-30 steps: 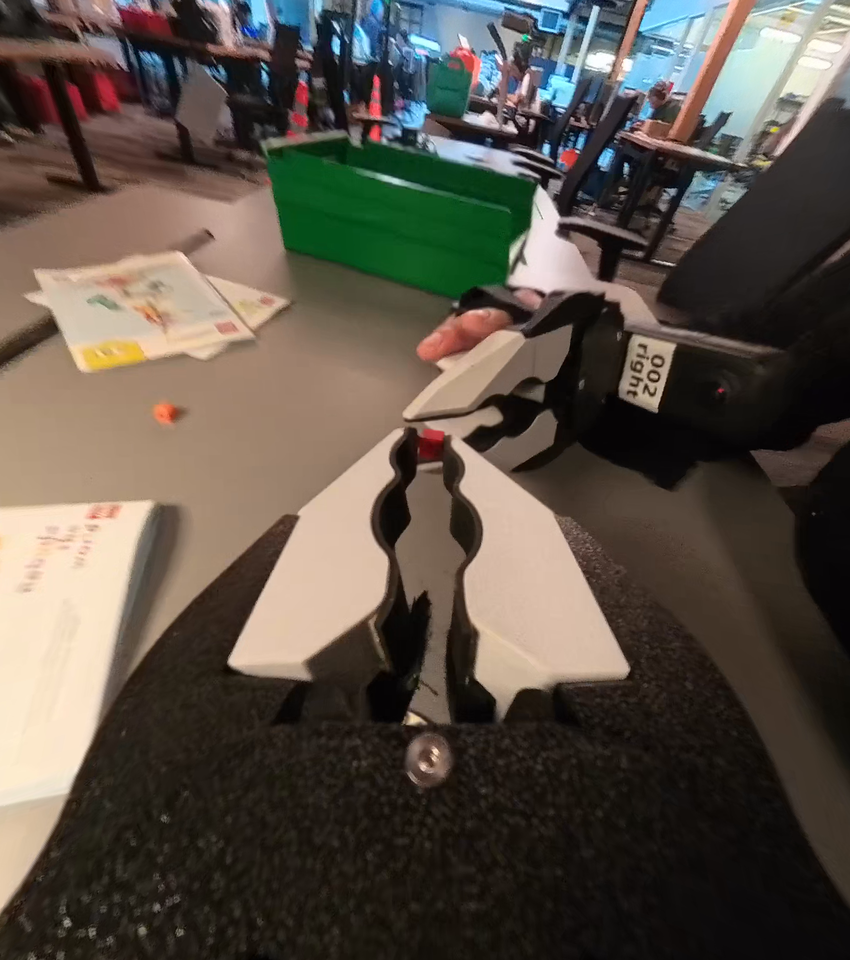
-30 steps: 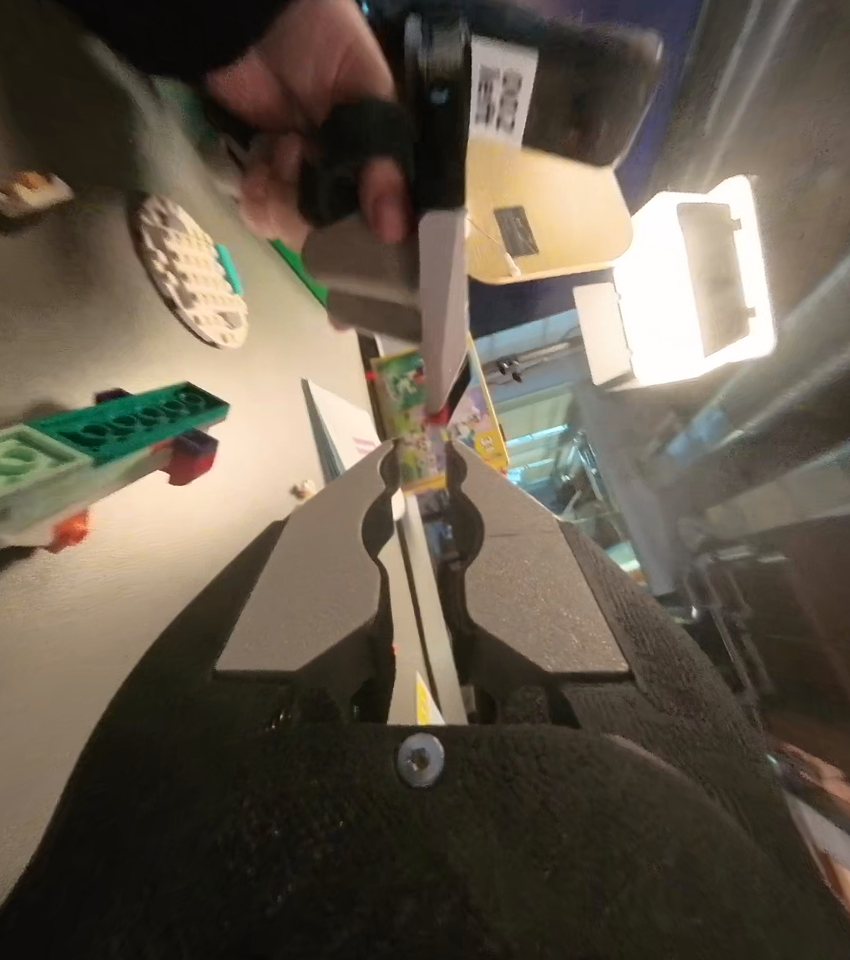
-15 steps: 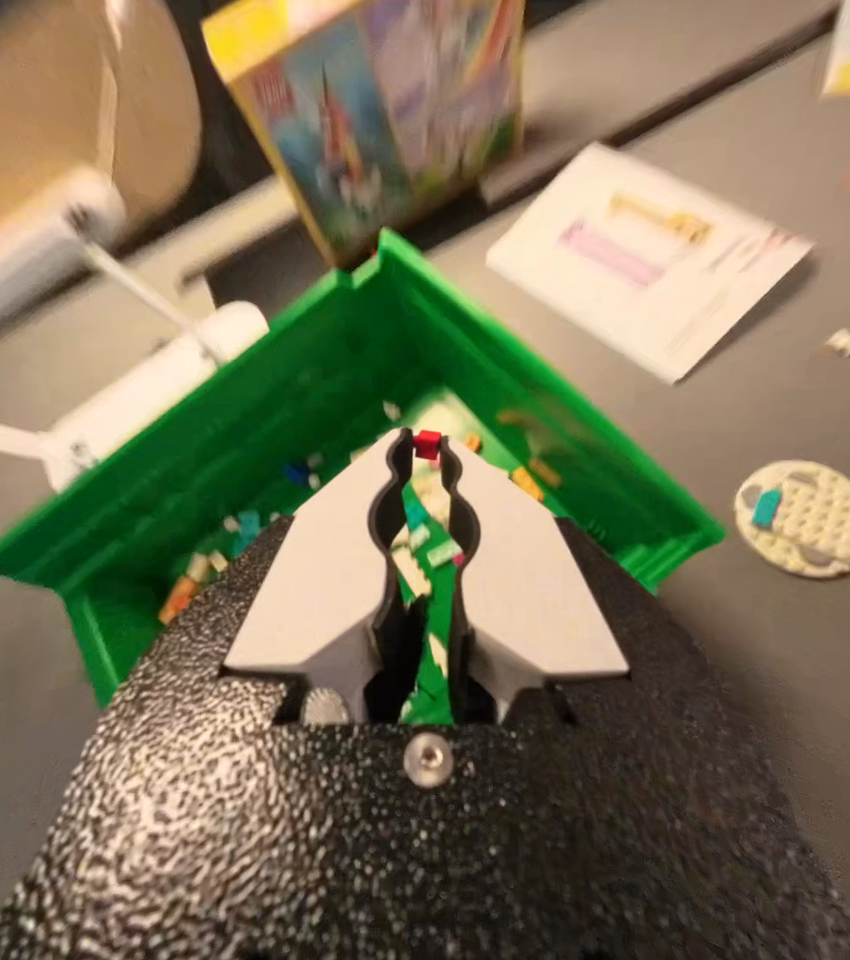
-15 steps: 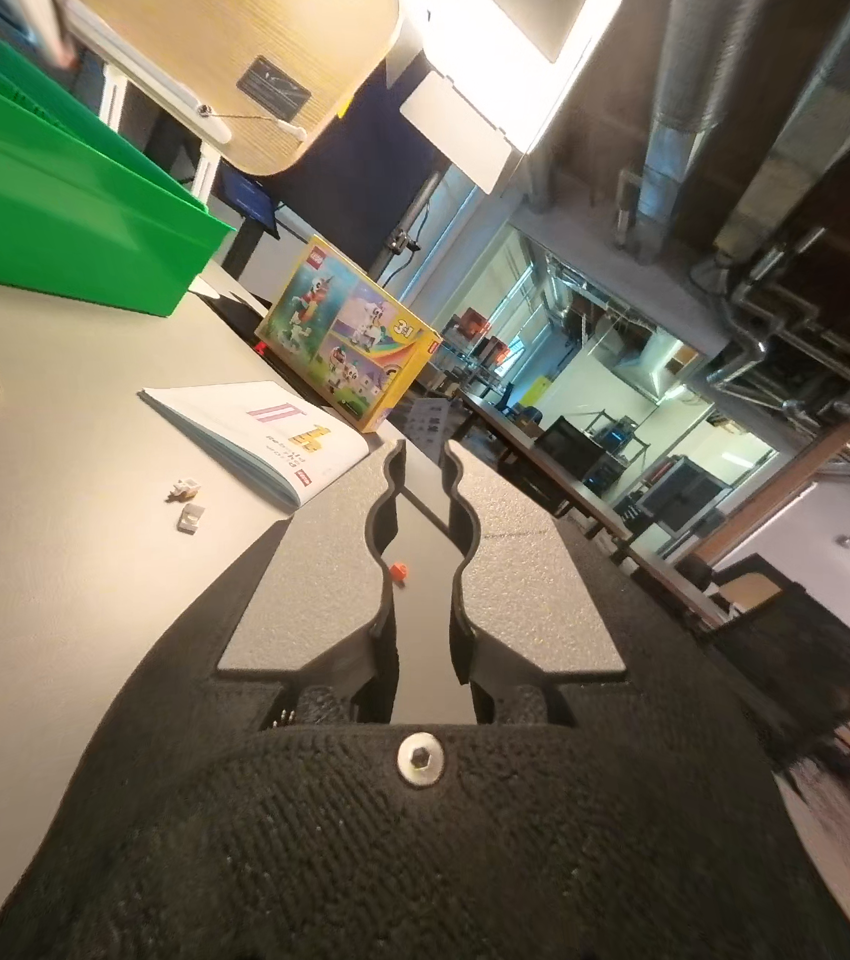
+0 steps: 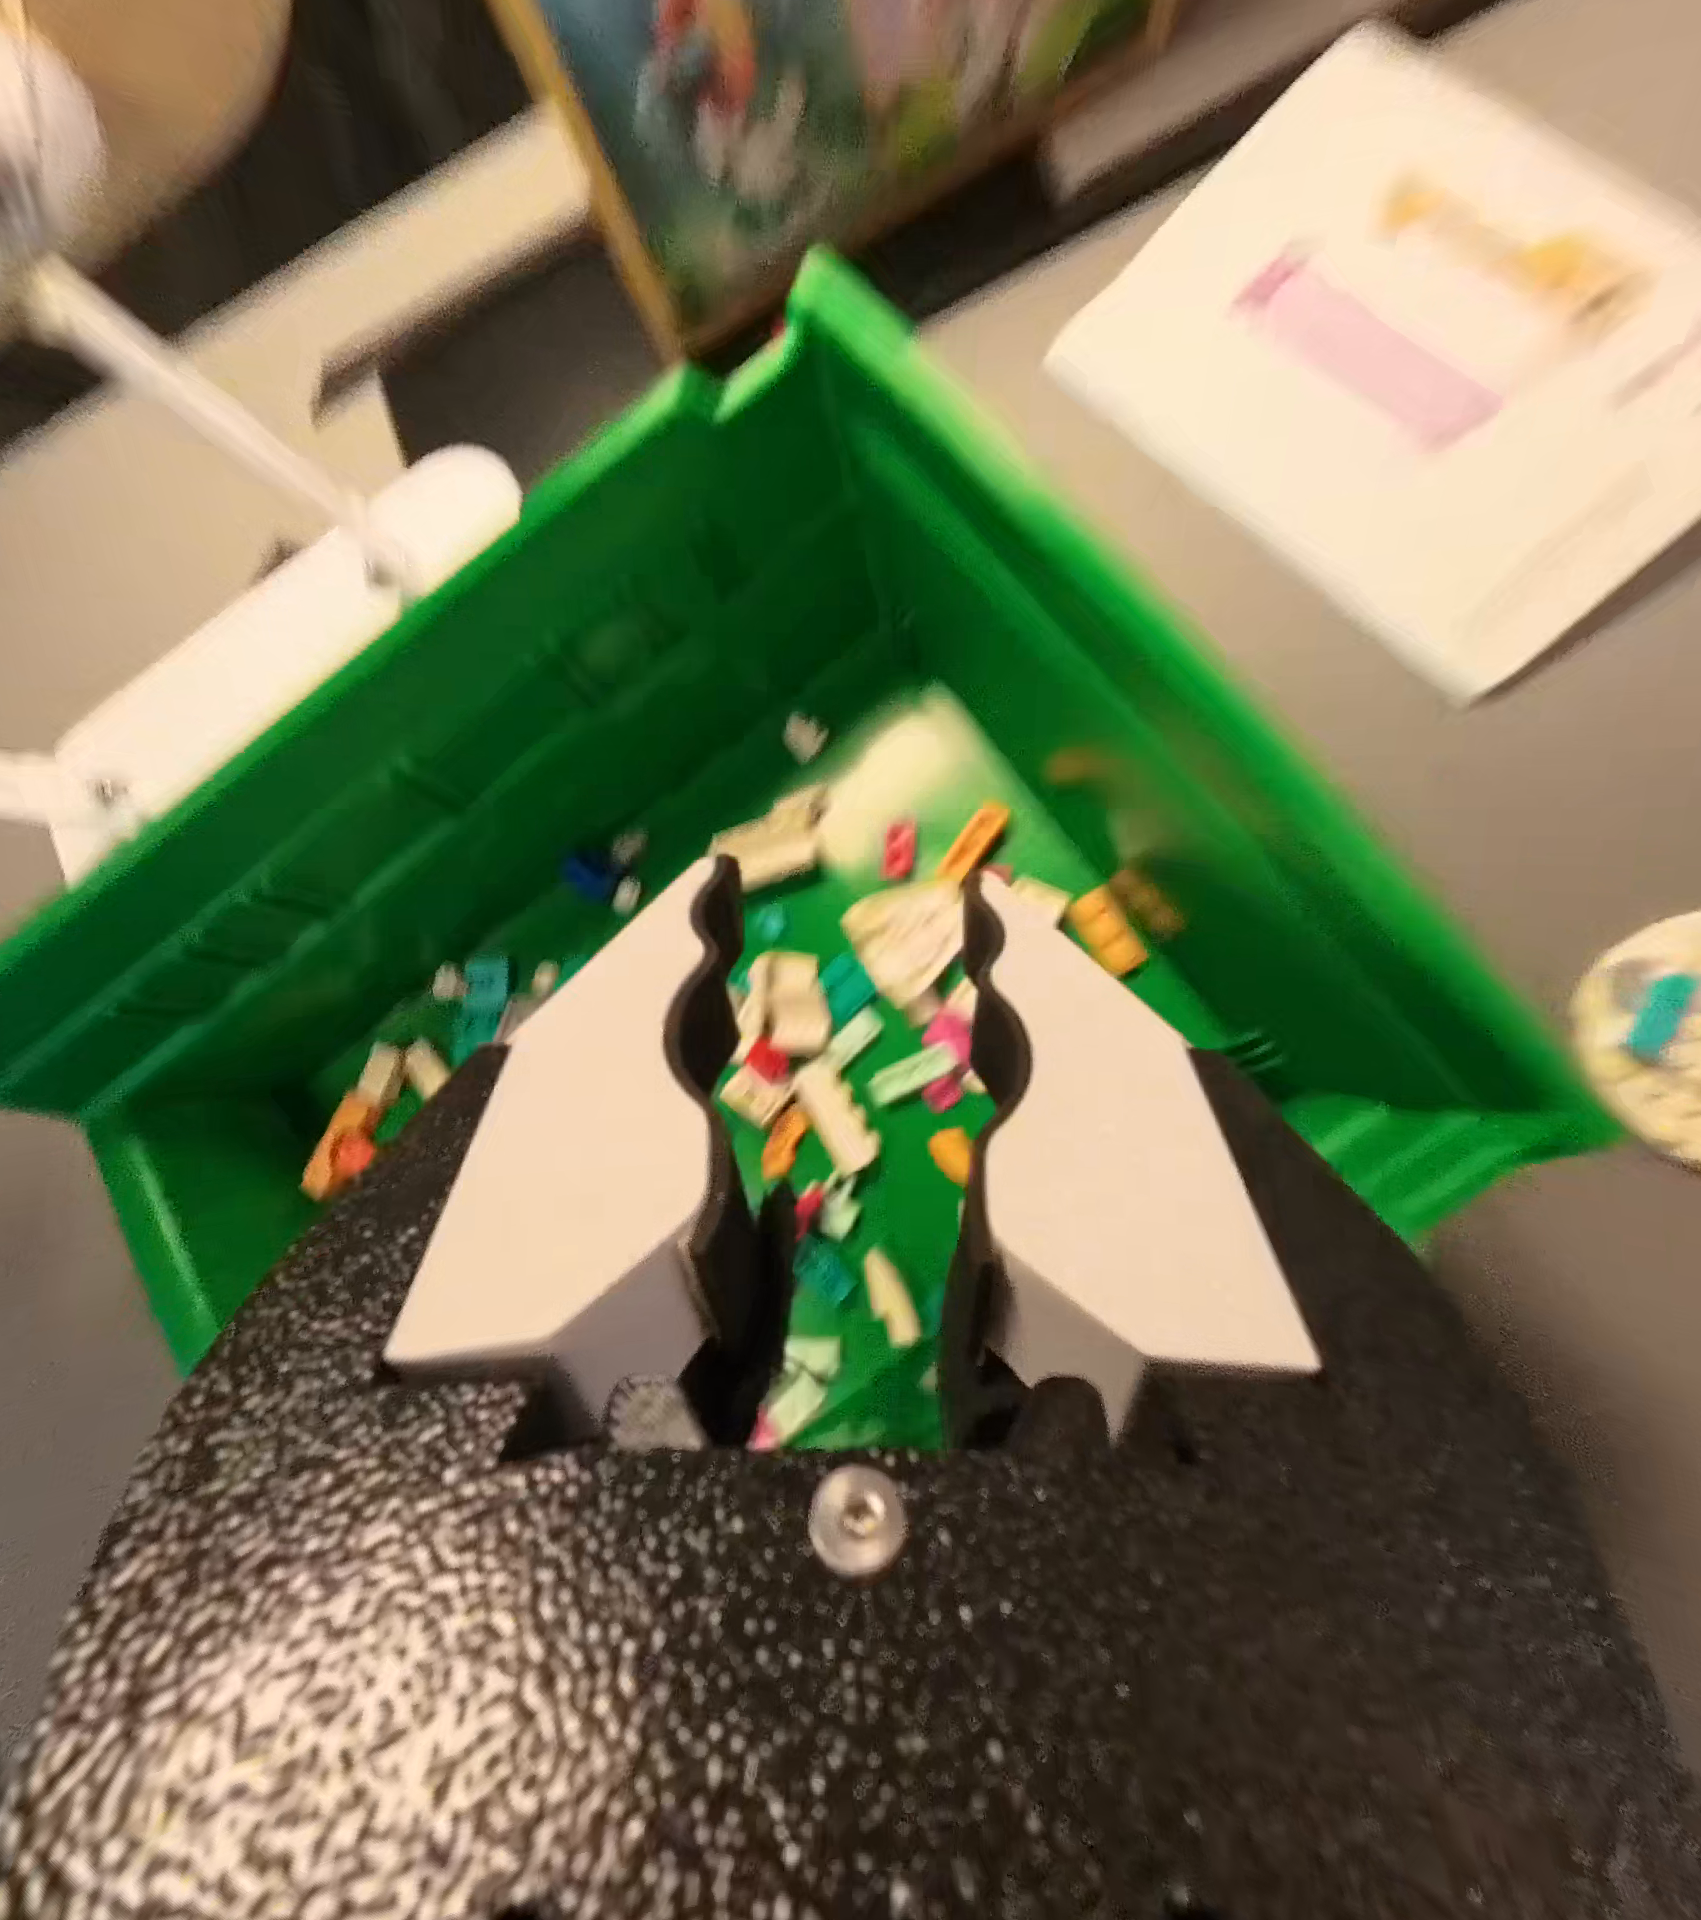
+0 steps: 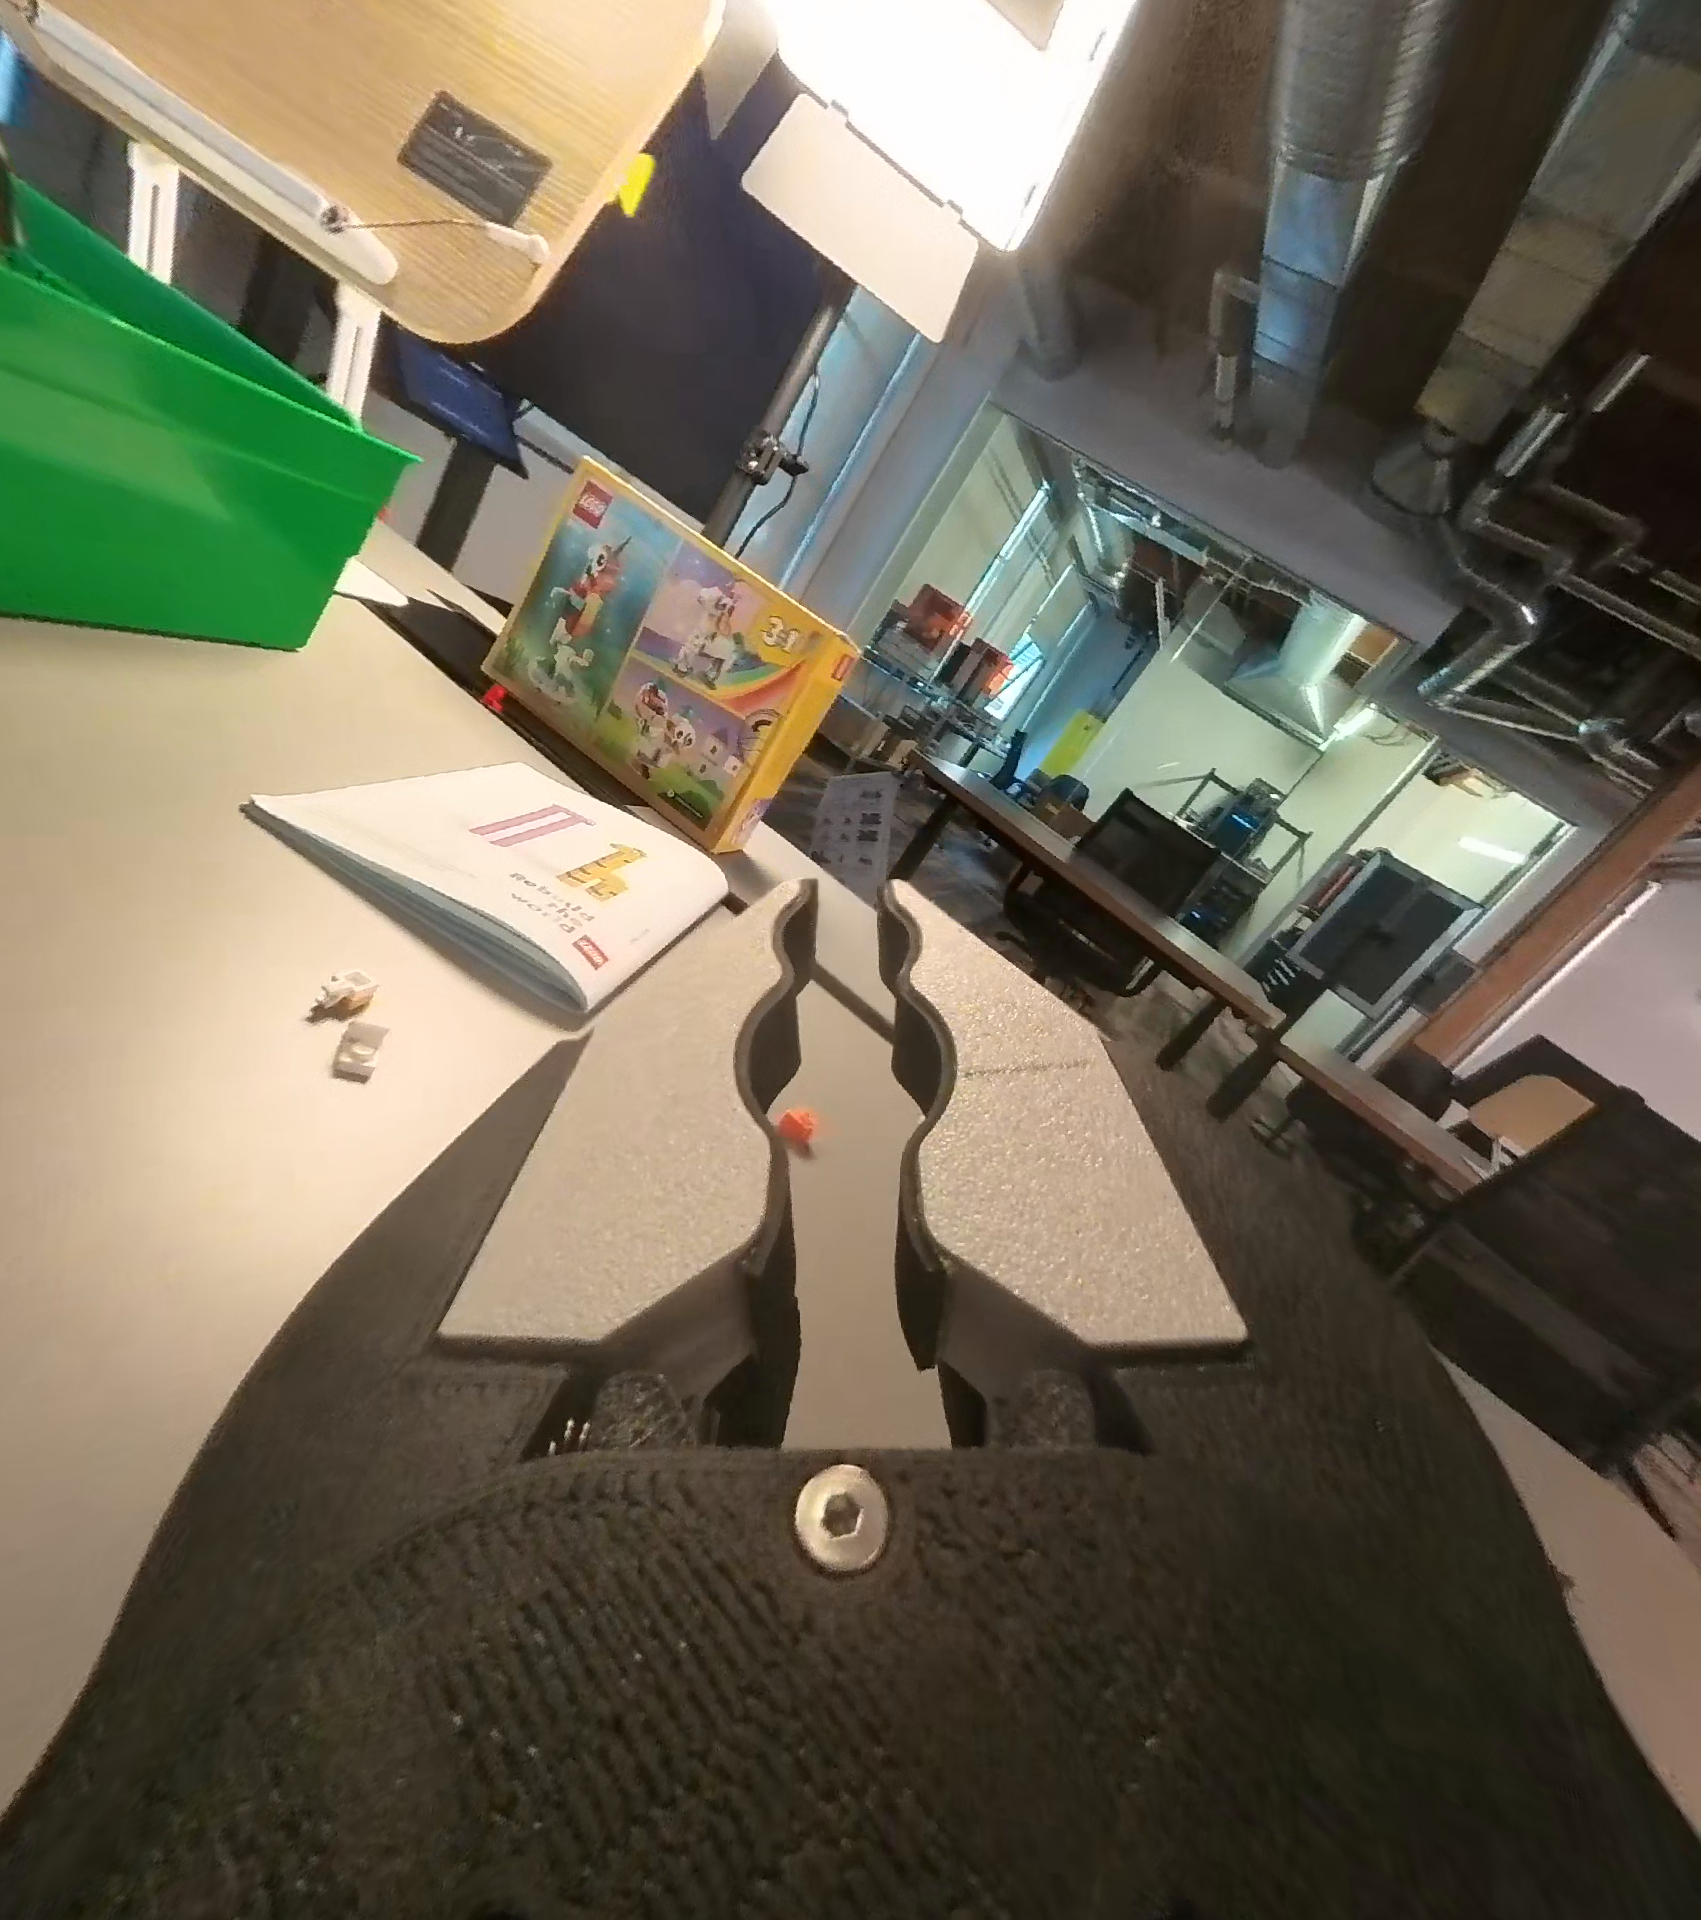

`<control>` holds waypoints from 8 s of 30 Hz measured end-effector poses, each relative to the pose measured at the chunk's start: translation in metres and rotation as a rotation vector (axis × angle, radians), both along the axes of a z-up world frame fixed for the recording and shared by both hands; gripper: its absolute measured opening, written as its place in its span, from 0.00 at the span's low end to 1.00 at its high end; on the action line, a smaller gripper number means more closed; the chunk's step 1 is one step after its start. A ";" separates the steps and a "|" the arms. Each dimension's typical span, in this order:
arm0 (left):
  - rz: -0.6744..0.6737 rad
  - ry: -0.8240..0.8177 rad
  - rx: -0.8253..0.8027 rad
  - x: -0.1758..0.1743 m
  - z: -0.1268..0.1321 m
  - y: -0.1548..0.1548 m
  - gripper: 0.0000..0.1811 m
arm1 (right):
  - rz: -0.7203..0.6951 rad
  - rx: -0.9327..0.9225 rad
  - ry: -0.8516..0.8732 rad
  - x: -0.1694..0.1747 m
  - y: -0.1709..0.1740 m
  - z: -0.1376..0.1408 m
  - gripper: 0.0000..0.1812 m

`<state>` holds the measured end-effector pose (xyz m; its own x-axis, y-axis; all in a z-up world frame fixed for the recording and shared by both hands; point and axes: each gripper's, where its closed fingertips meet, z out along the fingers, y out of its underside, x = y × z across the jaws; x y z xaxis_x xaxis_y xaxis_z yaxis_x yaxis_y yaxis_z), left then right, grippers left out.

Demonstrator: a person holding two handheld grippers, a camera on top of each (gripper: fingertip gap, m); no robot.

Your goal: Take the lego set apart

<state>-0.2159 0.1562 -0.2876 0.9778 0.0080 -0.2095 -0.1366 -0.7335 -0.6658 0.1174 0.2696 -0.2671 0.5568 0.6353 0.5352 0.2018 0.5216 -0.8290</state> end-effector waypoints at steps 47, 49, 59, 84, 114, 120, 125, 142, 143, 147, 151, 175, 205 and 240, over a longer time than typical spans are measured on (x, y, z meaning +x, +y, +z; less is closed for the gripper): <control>-0.769 -0.172 -0.079 0.313 -0.093 0.209 0.06 | -0.034 -0.158 0.226 0.033 0.036 0.014 0.04; -0.761 -0.190 -0.089 0.314 -0.093 0.207 0.04 | -0.033 -0.157 0.226 0.033 0.036 0.014 0.04; -0.816 -0.299 0.183 0.320 0.008 0.135 0.04 | -0.050 -0.150 0.229 0.038 0.036 0.014 0.04; -0.094 -0.054 -0.477 -0.036 -0.074 -0.026 0.04 | -0.109 -0.108 0.175 0.039 0.038 0.010 0.04; -0.461 -0.277 0.433 0.206 -0.021 -0.045 0.24 | -0.202 -0.094 0.187 0.057 0.006 0.012 0.04; -0.416 -0.342 0.186 0.200 -0.068 -0.022 0.32 | -0.122 -0.100 0.112 0.038 -0.027 0.004 0.05; -0.436 -0.356 0.100 0.200 -0.084 -0.014 0.33 | -0.009 -0.107 0.029 0.016 -0.052 -0.005 0.05; -0.499 -0.361 0.034 0.203 -0.090 0.002 0.26 | 0.251 -0.260 -0.087 -0.015 -0.106 -0.021 0.08; -0.498 -0.362 0.035 0.203 -0.090 0.004 0.26 | 0.249 -0.250 -0.077 -0.014 -0.107 -0.020 0.08; -0.484 -0.325 0.082 0.200 -0.087 0.003 0.29 | 0.172 -0.179 -0.029 -0.001 -0.099 -0.011 0.08; -0.474 -0.306 0.126 0.196 -0.085 -0.002 0.29 | 0.068 -0.104 0.035 0.015 -0.080 0.000 0.07; -0.470 -0.318 0.097 0.196 -0.089 -0.005 0.28 | 0.033 0.016 -0.076 0.004 -0.026 -0.012 0.06; -0.476 -0.228 0.033 0.231 -0.079 0.044 0.37 | 0.082 -0.101 0.067 0.013 -0.009 0.001 0.06; -0.377 -0.276 0.109 0.246 -0.063 0.358 0.34 | 0.079 -0.129 0.134 0.017 -0.004 0.007 0.06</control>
<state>0.0305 0.5145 -0.3504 0.9358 -0.3502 0.0408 -0.1869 -0.5909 -0.7848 0.1345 0.2658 -0.2601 0.5632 0.7386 0.3706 0.0474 0.4188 -0.9068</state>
